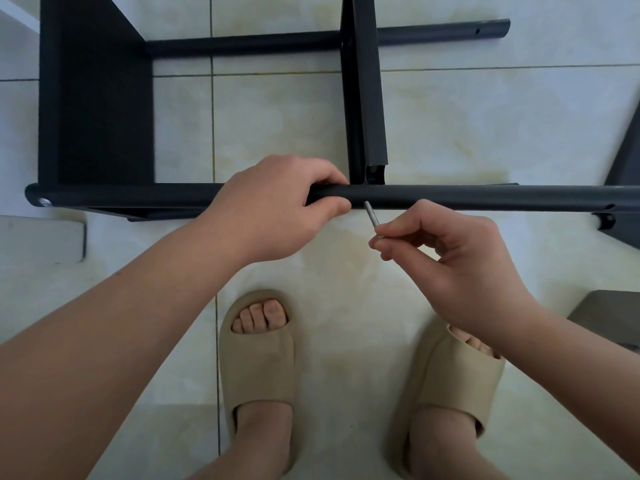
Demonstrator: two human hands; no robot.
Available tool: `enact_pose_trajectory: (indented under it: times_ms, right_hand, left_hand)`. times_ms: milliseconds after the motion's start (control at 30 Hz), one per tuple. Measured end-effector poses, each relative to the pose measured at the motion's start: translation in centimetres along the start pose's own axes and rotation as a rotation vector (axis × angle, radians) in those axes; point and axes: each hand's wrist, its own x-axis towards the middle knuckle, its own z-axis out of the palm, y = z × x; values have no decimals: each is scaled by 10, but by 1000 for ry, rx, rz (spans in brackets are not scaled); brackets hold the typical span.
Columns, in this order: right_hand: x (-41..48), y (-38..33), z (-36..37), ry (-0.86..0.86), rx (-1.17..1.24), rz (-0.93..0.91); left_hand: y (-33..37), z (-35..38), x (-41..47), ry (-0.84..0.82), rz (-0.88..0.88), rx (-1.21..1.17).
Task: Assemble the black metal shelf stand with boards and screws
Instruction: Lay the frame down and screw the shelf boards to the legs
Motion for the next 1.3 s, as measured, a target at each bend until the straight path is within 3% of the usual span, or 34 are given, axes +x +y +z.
enact_pose_trajectory:
  times_ms: [600,1033,1300]
  right_hand:
    - [11,0,8,61,-75,3]
    - [14,-9,19,152,195,267]
    - [13,-11,21,144,44,208]
  left_hand:
    - [2,0,-1,-37,-9,-6]
    - [5,1,1,-15,-13,-2]
    - [5,2,0,-19,-15,9]
